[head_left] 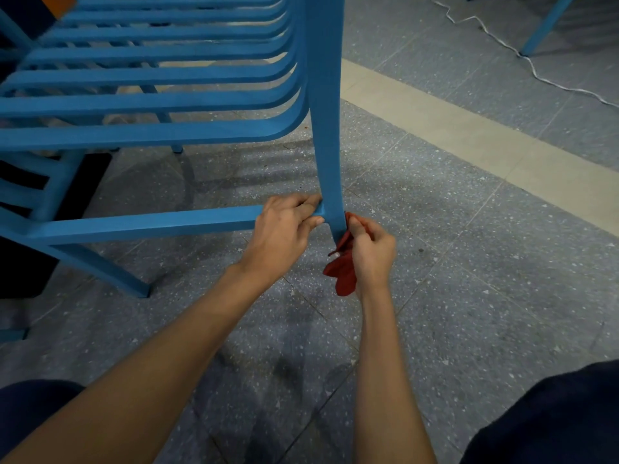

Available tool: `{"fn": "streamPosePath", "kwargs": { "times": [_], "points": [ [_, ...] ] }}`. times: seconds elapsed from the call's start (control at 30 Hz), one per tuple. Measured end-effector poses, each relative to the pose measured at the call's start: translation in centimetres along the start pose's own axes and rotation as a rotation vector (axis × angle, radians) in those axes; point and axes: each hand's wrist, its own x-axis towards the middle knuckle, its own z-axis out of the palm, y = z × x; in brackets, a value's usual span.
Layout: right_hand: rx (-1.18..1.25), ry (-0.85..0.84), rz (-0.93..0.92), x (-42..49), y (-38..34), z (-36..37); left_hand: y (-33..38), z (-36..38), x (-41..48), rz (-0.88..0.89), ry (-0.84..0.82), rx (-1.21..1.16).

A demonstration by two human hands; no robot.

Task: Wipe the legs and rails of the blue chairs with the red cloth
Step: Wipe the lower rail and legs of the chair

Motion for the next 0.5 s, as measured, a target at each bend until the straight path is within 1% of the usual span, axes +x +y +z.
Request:
{"fn": "streamPosePath", "kwargs": {
  "times": [0.03, 0.1, 0.27, 0.33, 0.4, 0.5],
  "points": [
    [0.033, 0.001, -0.026, -0.4, 0.0, 0.0, 0.0, 0.0, 0.0, -0.004, -0.004, 0.001],
    [0.066, 0.010, -0.021, -0.8, 0.8, -0.3, 0.0, 0.1, 0.0, -0.005, -0.007, -0.002],
    [0.012, 0.052, 0.196, -0.4, 3.2, -1.0, 0.0, 0.0, 0.0, -0.002, -0.016, -0.006],
    [-0.021, 0.031, 0.230, 0.0, 2.6, -1.0, 0.0, 0.0, 0.0, 0.001, -0.014, -0.007],
    [-0.044, 0.012, 0.192, 0.0, 1.2, -0.6, 0.1, -0.1, -0.1, -0.003, -0.012, -0.011],
    [0.022, 0.005, 0.063, -0.6, -0.5, 0.0, 0.0, 0.0, 0.0, -0.016, -0.020, -0.014]
  ]
}}
